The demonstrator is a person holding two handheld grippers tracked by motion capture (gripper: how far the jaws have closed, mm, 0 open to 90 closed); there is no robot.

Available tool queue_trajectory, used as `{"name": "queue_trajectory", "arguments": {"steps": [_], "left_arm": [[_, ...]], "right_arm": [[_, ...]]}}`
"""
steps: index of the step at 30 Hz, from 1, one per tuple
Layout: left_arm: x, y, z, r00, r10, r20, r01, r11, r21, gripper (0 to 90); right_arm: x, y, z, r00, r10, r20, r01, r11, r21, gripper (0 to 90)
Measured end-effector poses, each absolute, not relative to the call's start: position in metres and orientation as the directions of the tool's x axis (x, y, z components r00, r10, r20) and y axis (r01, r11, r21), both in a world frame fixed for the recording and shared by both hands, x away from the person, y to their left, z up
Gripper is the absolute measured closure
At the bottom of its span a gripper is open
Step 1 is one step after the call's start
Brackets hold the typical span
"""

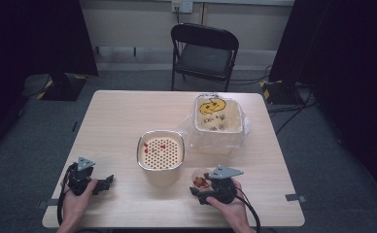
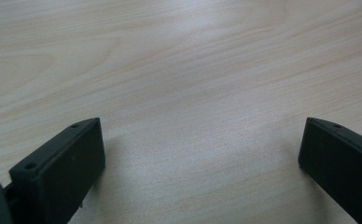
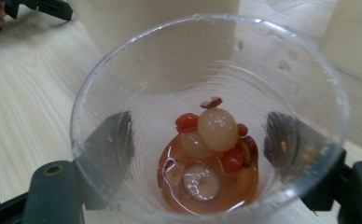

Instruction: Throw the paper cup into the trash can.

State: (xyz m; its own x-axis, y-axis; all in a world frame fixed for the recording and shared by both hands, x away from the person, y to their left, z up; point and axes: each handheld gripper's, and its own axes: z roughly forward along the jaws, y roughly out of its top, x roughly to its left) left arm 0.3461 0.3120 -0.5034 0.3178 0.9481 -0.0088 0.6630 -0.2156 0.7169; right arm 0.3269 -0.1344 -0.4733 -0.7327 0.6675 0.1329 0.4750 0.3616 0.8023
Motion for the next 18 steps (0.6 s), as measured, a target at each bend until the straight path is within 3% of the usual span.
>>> {"name": "queue_trajectory", "arguments": {"steps": [10, 18], "left_arm": [[0.346, 0.312, -0.503, 0.317, 0.948, -0.009, 0.663, -0.215, 0.717, 0.0], [0.346, 0.312, -0.503, 0.317, 0.948, -0.009, 0.663, -0.215, 0.717, 0.0]], "right_arm": [[0.330, -0.130, -0.474, -0.733, 0.669, 0.119, 0.457, 0.356, 0.815, 32.4], [0.330, -0.137, -0.463, -0.723, 0.676, 0.139, 0.467, 0.331, 0.820, 33.9]]}}
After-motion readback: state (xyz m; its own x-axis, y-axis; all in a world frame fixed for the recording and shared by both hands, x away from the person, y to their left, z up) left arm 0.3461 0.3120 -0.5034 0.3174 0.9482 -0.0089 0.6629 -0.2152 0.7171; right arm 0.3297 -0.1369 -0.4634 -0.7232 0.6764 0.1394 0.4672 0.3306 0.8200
